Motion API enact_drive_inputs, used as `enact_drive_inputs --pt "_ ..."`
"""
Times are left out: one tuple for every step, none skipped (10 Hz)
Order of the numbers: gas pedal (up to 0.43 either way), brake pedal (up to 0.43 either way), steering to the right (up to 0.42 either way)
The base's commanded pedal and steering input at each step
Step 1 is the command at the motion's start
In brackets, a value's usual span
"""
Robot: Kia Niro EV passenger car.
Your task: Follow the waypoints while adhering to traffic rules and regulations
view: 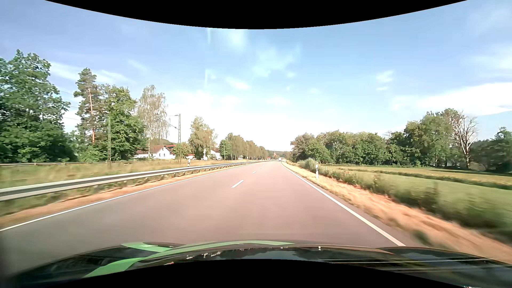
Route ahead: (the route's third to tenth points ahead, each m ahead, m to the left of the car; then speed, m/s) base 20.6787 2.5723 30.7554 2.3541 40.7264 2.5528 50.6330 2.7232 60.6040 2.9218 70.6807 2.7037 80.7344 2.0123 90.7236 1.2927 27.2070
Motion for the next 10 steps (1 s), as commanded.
enact_drive_inputs --pt "0.339 0.0 0.002" --pt "0.339 0.0 0.002" --pt "0.339 0.0 0.002" --pt "0.339 0.0 0.002" --pt "0.339 0.0 0.002" --pt "0.339 0.0 0.002" --pt "0.339 0.0 0.002" --pt "0.331 0.0 0.002" --pt "0.311 0.0 0.001" --pt "0.299 0.0 0.001"
